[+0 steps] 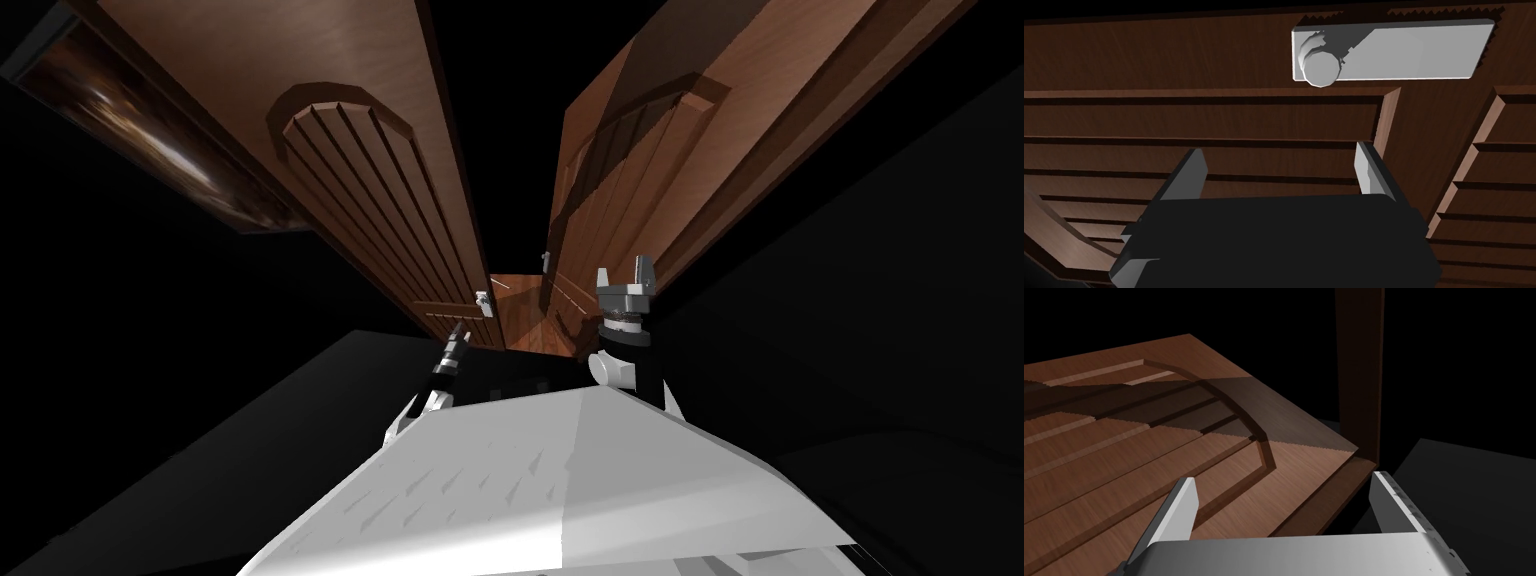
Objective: Push the door open
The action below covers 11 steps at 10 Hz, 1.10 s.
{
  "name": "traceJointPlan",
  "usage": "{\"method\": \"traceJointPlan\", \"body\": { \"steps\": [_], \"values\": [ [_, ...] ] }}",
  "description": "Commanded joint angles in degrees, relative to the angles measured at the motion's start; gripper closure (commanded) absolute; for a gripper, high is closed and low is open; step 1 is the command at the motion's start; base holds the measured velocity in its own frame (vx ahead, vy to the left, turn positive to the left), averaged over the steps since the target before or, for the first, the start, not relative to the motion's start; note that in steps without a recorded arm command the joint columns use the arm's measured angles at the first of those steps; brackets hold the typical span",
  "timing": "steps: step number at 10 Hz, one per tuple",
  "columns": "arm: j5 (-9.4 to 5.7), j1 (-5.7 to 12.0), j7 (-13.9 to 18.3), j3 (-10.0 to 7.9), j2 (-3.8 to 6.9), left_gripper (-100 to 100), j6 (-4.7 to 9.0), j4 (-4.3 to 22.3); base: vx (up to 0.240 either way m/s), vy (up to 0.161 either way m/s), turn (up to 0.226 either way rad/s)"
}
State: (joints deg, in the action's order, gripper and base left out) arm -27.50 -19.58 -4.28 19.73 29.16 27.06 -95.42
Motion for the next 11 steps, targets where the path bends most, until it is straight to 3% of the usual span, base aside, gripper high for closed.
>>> {"method": "traceJointPlan", "body": {
  "steps": [1, 4, 5, 11],
  "values": [
    [-0.68, 0.73, 0.07, 0.76, 0.9, -100, 0.01, 1.83, 0.118, -0.002, -0.034],
    [-1.91, 1.39, -0.19, 2.1, 2.52, -100, -0.43, 4.22, 0.174, -0.003, -0.054],
    [-1.67, 1.07, -0.29, 1.75, 2.12, -100, -0.6, 3.33, 0.07, 0.004, -0.007],
    [-0.87, 4.63, 0.34, -0.1, -0.31, -100, -2.28, 7.15, 0.191, -0.036, -0.055]
  ]
}}
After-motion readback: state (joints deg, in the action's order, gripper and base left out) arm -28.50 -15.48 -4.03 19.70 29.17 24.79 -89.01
